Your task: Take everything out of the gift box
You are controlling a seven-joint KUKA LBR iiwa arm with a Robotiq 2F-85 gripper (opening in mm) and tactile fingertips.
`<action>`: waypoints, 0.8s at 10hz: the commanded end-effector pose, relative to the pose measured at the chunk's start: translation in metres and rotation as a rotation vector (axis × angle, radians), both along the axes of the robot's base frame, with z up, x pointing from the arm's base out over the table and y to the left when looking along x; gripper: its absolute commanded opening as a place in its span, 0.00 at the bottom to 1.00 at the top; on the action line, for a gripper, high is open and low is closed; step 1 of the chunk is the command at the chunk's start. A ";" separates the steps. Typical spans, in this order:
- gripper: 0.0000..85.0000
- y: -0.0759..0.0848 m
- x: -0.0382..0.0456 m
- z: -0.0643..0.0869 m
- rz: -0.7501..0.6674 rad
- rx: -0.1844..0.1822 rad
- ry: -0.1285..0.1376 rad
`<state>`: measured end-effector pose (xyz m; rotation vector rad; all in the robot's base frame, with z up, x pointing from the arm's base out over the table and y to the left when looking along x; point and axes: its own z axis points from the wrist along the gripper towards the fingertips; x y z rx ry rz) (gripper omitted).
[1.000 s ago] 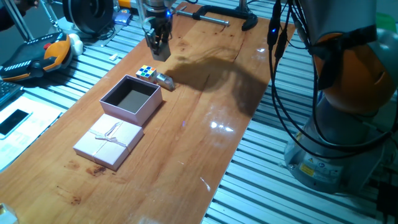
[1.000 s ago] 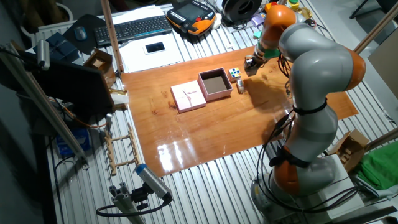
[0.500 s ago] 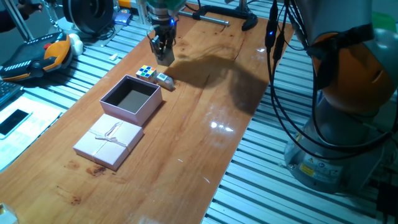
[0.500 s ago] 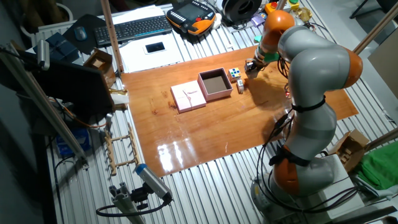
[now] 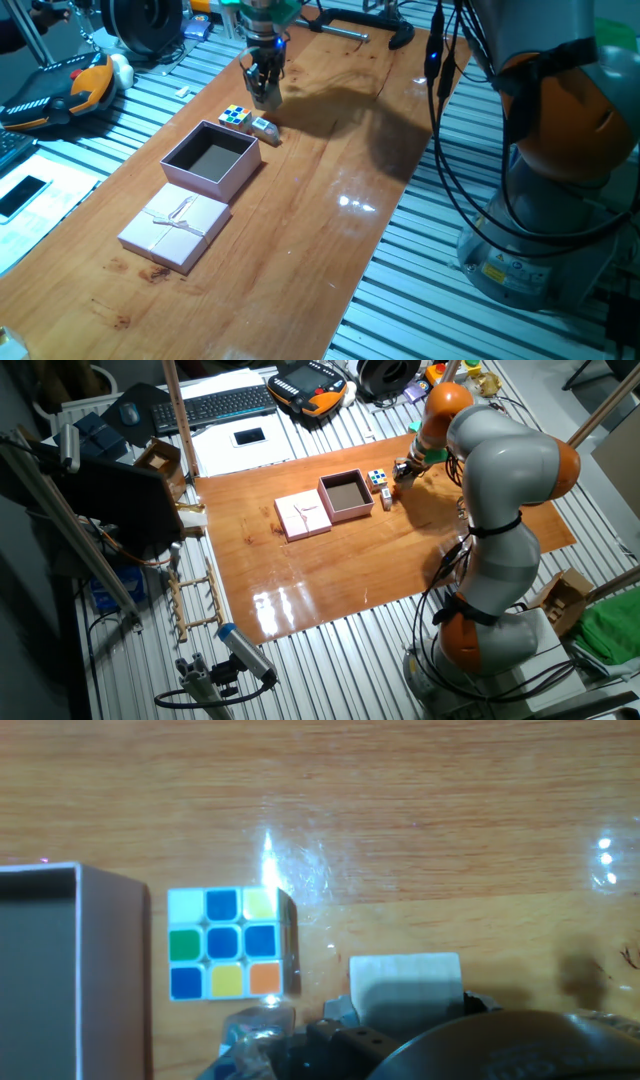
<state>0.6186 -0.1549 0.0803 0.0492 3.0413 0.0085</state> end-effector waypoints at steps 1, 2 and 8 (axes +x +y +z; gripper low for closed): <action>0.01 0.000 0.0002 -0.002 -0.006 0.001 0.001; 0.01 0.000 0.0003 -0.005 -0.010 0.002 -0.003; 0.01 -0.002 0.0039 -0.018 -0.003 -0.003 -0.066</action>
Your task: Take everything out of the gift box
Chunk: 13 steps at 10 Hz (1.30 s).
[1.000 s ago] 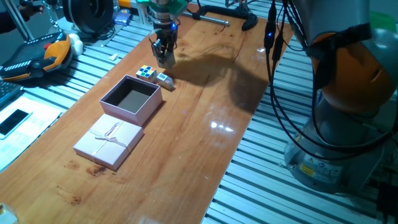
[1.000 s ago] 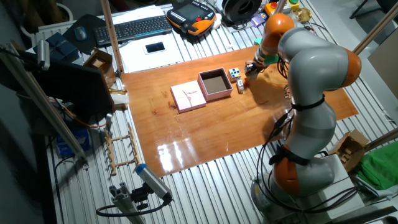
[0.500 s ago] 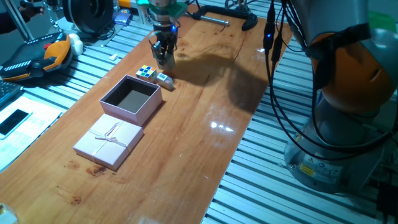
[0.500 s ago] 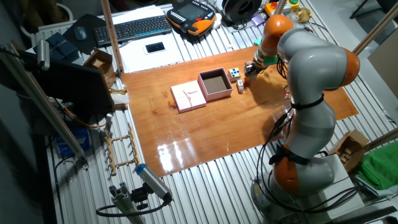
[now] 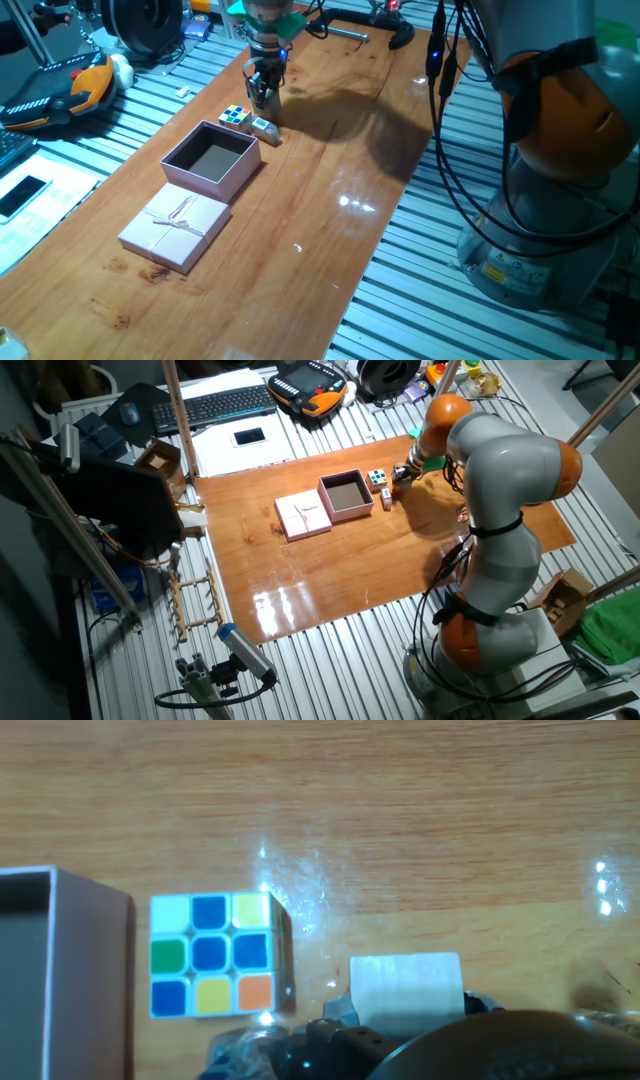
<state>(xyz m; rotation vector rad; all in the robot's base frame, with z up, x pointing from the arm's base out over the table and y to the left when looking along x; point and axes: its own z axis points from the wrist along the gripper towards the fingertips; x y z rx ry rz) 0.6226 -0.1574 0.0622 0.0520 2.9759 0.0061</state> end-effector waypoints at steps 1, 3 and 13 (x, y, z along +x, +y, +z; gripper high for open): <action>0.05 -0.001 0.0005 -0.001 0.000 0.004 0.002; 0.30 -0.001 0.0010 -0.002 -0.003 0.003 -0.002; 0.66 0.002 0.0027 0.043 -0.001 0.005 0.031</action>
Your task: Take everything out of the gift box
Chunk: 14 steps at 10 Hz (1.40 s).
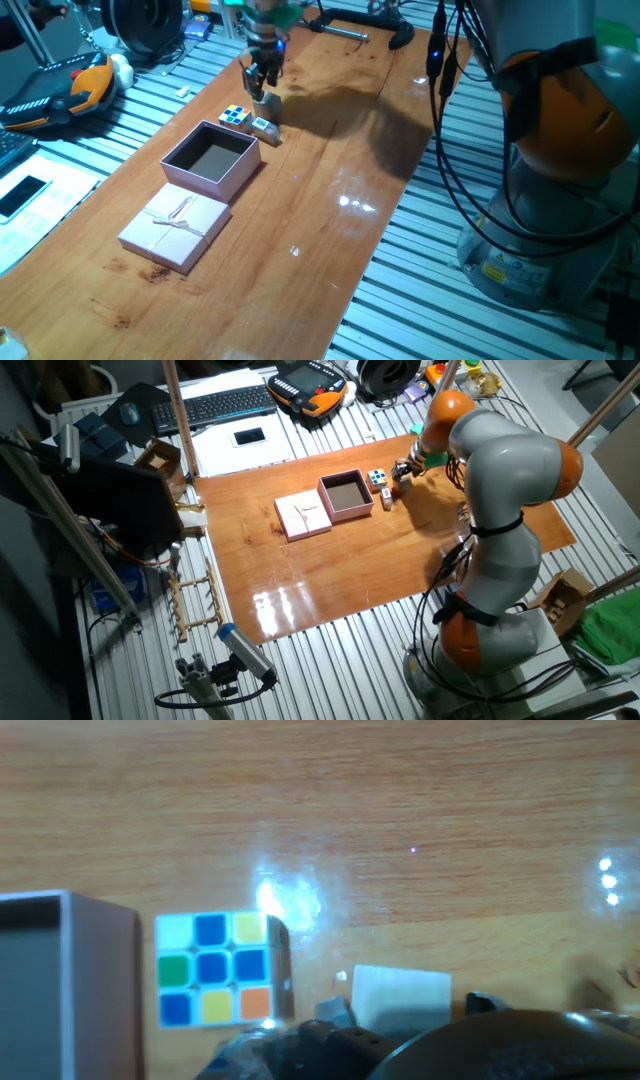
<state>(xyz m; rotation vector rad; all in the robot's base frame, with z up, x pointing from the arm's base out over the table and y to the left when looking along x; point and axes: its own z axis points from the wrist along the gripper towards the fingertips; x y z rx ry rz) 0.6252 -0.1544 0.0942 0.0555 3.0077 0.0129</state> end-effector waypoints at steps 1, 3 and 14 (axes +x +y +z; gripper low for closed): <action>0.56 0.005 -0.0014 0.026 0.000 -0.004 0.015; 0.41 0.022 -0.0072 0.052 -0.016 0.004 0.035; 0.01 0.095 -0.0586 0.117 0.036 -0.005 0.059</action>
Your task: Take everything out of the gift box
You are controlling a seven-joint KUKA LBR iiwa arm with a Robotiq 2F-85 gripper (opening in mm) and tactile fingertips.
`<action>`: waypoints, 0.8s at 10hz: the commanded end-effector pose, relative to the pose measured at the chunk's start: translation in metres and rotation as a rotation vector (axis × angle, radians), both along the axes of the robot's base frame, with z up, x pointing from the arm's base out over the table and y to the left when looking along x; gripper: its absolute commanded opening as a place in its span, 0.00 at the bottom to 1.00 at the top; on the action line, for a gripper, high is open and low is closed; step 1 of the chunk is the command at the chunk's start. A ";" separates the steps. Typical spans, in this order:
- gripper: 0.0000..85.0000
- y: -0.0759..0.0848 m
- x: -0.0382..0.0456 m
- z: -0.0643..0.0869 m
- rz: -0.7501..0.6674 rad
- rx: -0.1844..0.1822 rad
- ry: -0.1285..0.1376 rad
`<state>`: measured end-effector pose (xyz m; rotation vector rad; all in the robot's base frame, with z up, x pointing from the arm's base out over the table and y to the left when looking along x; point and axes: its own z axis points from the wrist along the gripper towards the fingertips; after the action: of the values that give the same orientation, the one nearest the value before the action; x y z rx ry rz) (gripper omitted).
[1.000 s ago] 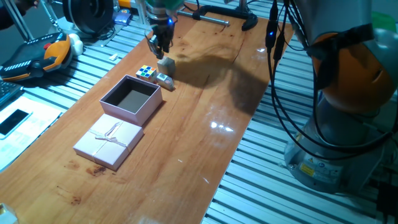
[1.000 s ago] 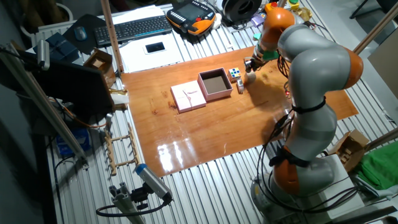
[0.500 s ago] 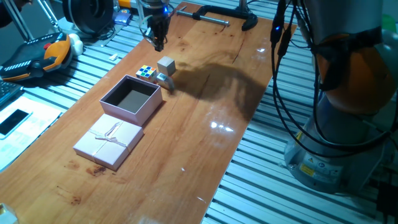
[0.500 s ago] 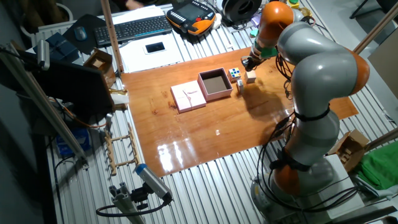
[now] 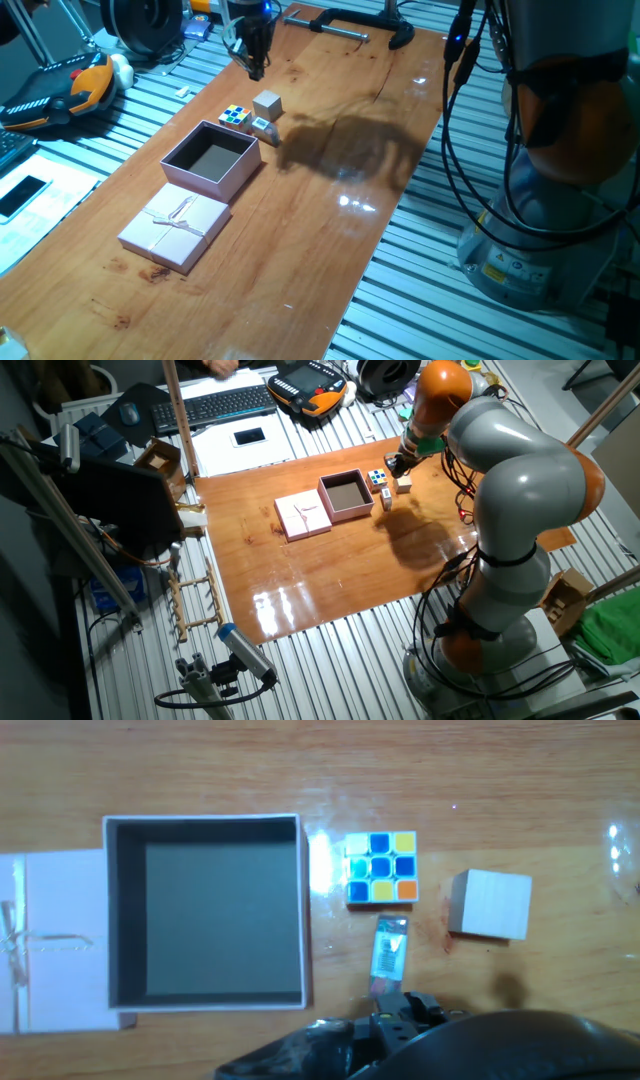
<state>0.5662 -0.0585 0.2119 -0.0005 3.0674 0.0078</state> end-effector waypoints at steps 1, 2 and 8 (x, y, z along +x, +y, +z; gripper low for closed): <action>0.01 0.001 -0.0007 0.001 0.003 0.001 0.000; 0.01 0.001 -0.0026 0.002 0.020 0.011 0.001; 0.01 0.002 -0.0095 0.004 0.041 0.004 -0.003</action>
<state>0.5568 -0.0562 0.2163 -0.0649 3.0635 0.0167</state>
